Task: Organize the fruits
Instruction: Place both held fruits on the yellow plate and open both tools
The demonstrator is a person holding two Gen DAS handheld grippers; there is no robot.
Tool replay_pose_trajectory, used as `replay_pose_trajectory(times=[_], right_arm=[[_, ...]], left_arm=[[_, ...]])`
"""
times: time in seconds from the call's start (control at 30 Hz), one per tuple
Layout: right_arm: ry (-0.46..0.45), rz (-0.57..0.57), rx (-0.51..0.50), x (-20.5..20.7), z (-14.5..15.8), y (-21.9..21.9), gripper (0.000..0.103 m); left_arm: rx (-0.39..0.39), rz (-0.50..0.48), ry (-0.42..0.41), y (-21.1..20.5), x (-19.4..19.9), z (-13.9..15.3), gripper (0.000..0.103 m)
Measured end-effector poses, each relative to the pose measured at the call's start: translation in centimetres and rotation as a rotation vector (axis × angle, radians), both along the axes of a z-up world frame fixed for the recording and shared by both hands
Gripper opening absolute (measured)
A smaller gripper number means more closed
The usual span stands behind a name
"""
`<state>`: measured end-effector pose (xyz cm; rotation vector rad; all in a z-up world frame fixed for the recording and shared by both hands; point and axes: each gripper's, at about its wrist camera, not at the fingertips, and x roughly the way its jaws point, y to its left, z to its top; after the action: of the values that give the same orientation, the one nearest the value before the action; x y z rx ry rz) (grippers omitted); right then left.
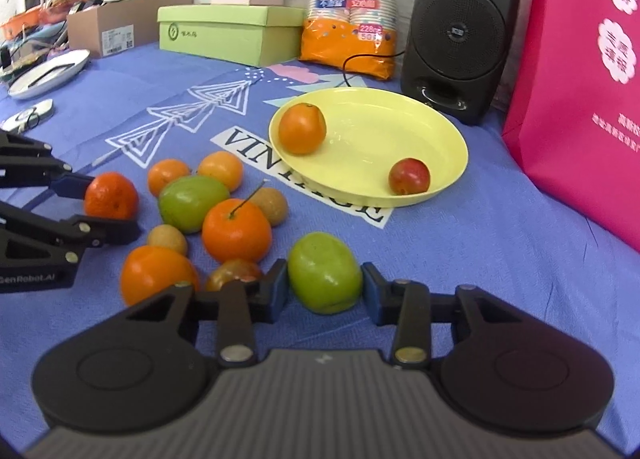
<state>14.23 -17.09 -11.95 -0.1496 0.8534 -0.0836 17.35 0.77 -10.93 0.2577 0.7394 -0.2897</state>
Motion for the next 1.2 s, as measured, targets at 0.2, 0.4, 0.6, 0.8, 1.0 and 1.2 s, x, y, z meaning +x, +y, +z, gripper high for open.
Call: replay_pose_trajectory(times=[0.2, 0.4, 0.6, 0.8, 1.0, 1.2], right_arm=[[-0.038, -0.079, 0.058, -2.6, 0.5, -0.2, 0.038], [-0.053, -0.107, 0.078, -5.1, 1.3, -0.4, 0.038], [-0.101, -0.093, 0.053, -4.3, 3.6, -1.2, 0.038], [-0.133, -0.078, 0.035, 2.0, 5.8, -3.2, 0.038], [-0.075, -0.100, 0.016, 9.0, 4.3, -5.7, 0.038], [-0.032, -0.136, 0.050, 12.1, 2.1, -7.6, 0.038]], left_arm=[[-0.012, -0.003, 0.002, 0.3, -0.3, 0.3, 0.035], [-0.014, -0.016, -0.016, 0.7, -1.4, 1.2, 0.035], [0.007, -0.055, -0.077, -0.1, 0.3, 4.5, 0.035], [0.046, -0.147, -0.094, -3.2, 7.9, 6.5, 0.035], [0.025, -0.177, -0.003, -6.1, 15.9, 4.4, 0.035], [-0.009, -0.169, 0.064, -7.4, 20.2, 3.0, 0.035]])
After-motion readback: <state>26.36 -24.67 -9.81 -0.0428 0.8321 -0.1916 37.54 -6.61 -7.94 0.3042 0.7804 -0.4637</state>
